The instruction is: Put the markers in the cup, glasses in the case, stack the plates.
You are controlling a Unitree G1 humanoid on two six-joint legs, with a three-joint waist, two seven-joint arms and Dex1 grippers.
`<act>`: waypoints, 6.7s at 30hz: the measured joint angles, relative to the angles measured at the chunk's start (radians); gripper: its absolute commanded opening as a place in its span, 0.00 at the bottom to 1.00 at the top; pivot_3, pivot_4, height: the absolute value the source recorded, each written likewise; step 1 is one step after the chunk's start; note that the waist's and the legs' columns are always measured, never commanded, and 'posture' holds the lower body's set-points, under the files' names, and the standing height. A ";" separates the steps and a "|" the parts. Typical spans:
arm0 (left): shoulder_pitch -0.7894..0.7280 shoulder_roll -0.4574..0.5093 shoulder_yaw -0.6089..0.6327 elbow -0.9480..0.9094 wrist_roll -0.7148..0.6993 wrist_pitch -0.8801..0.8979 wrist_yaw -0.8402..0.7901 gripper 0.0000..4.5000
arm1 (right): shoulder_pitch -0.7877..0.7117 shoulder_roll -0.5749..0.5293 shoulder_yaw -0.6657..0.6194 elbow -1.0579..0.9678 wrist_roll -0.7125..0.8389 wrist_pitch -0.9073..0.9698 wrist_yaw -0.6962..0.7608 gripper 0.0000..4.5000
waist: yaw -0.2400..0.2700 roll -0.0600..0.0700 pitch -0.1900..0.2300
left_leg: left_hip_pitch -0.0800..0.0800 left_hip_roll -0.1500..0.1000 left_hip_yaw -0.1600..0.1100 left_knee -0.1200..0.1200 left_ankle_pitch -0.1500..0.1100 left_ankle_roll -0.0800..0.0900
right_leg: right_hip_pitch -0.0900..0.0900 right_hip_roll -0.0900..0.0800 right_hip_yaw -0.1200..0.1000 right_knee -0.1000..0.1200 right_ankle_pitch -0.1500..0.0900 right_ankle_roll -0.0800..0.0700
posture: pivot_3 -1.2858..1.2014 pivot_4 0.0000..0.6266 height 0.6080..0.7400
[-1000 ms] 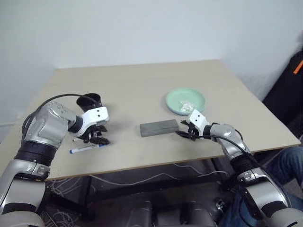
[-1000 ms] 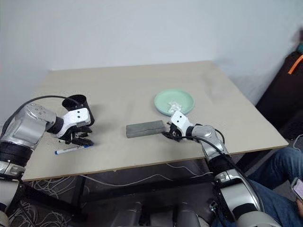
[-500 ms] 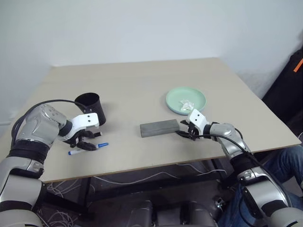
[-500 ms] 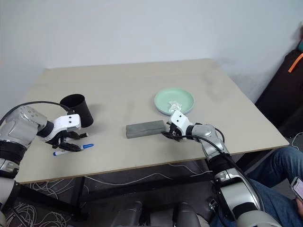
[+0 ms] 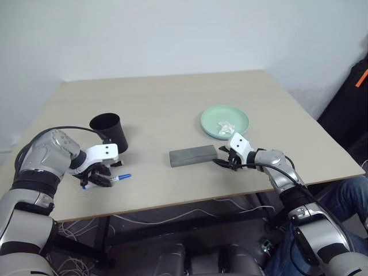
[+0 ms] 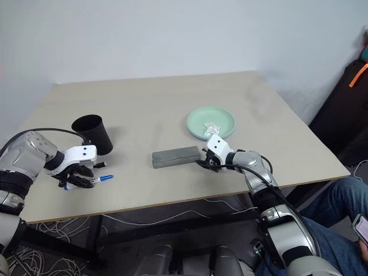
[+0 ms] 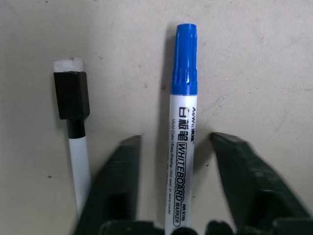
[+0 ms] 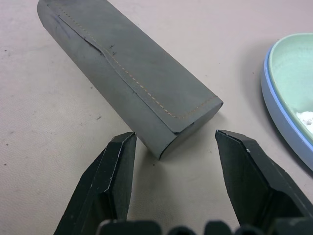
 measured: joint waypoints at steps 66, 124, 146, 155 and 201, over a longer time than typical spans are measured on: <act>-0.092 -0.298 0.621 0.204 -0.435 -0.287 0.893 0.01 | 0.017 -0.007 -0.028 -0.217 0.225 0.139 0.197 0.63 | 0.000 -0.009 -0.001 | 0.000 -0.002 0.000 0.002 0.000 0.001 | 0.002 0.001 0.002 -0.002 0.010 0.000 | 0.52 0.00 0.86; -0.047 0.075 0.122 -0.091 -0.249 0.105 0.041 1.00 | 0.012 0.003 -0.026 -0.215 0.234 0.140 0.216 0.63 | 0.000 -0.008 0.000 | -0.001 -0.001 0.002 -0.006 0.000 0.000 | -0.002 0.001 0.003 -0.008 0.009 -0.003 | 0.52 0.00 0.86; -0.238 -0.073 -0.011 0.401 0.022 -0.082 0.013 1.00 | 0.000 0.009 -0.024 -0.195 0.225 0.137 0.215 0.63 | 0.000 -0.010 0.000 | -0.001 0.000 0.004 -0.005 0.000 0.001 | -0.002 0.001 0.003 -0.007 0.009 -0.003 | 0.52 0.00 0.86; -0.288 -0.138 -0.031 0.517 0.093 -0.122 0.064 1.00 | -0.001 0.010 -0.023 -0.195 0.225 0.137 0.213 0.63 | 0.000 -0.010 0.000 | -0.001 0.000 0.003 -0.004 0.000 0.001 | -0.002 0.001 0.003 -0.006 0.009 -0.003 | 0.52 0.00 0.86; -0.172 -0.155 0.149 0.186 -0.095 -0.082 -0.077 0.00 | 0.001 0.005 -0.022 -0.201 0.225 0.139 0.196 0.63 | 0.000 -0.010 0.000 | -0.002 0.000 0.001 0.001 0.000 0.001 | -0.001 0.000 0.003 -0.004 0.009 -0.003 | 0.52 0.00 0.86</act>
